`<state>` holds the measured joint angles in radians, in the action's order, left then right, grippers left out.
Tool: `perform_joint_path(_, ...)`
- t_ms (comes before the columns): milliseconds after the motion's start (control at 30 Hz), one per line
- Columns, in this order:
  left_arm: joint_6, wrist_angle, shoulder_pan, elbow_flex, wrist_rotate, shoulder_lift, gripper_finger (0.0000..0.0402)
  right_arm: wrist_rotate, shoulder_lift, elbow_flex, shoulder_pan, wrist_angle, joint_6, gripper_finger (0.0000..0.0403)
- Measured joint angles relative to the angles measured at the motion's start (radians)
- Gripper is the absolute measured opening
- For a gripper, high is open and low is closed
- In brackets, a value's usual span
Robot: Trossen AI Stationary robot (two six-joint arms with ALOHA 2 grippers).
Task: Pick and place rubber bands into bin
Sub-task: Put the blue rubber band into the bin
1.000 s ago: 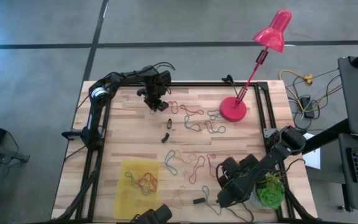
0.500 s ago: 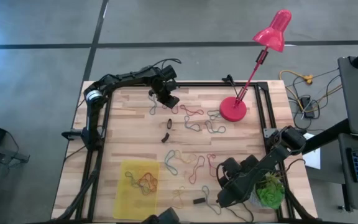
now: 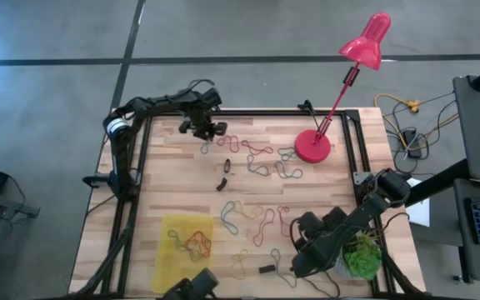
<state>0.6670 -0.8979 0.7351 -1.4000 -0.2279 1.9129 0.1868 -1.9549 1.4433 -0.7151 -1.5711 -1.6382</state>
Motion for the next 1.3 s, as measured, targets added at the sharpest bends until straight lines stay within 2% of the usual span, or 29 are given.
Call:
perform_joint_path(200, 0.05, 0.012, 0.014, 0.02, 0.045, 0.0, 0.0079, -0.016, 0.003, 0.0, 0.0, 0.0, -0.016, 0.0171)
perform_joint_path(400, 0.19, 0.034, 0.017, 0.02, 0.106, 0.0, 0.0079, -0.004, 0.003, 0.0, 0.0, 0.0, -0.017, 0.0171)
perform_joint_path(567, 0.296, 0.063, 0.017, 0.02, 0.108, 0.0, 0.0079, -0.004, 0.003, -0.012, 0.0, 0.0, -0.028, 0.0171)
perform_joint_path(1033, 0.296, 0.041, 0.025, 0.012, 0.098, 0.033, 0.0079, -0.004, 0.003, -0.047, 0.0, 0.0, -0.022, 0.0171)
perform_joint_path(1100, 0.284, 0.044, 0.025, 0.01, 0.067, 0.031, 0.0079, -0.004, 0.003, -0.054, 0.0, 0.0, -0.021, 0.0171)
perform_joint_path(1200, 0.182, 0.044, 0.024, 0.008, -0.034, 0.031, 0.0079, -0.004, 0.003, -0.061, 0.0, 0.0, -0.02, 0.0171)
perform_joint_path(1300, 0.103, 0.042, 0.023, -0.007, -0.049, 0.031, 0.0079, -0.004, 0.003, -0.066, 0.0, 0.0, -0.015, 0.0171)
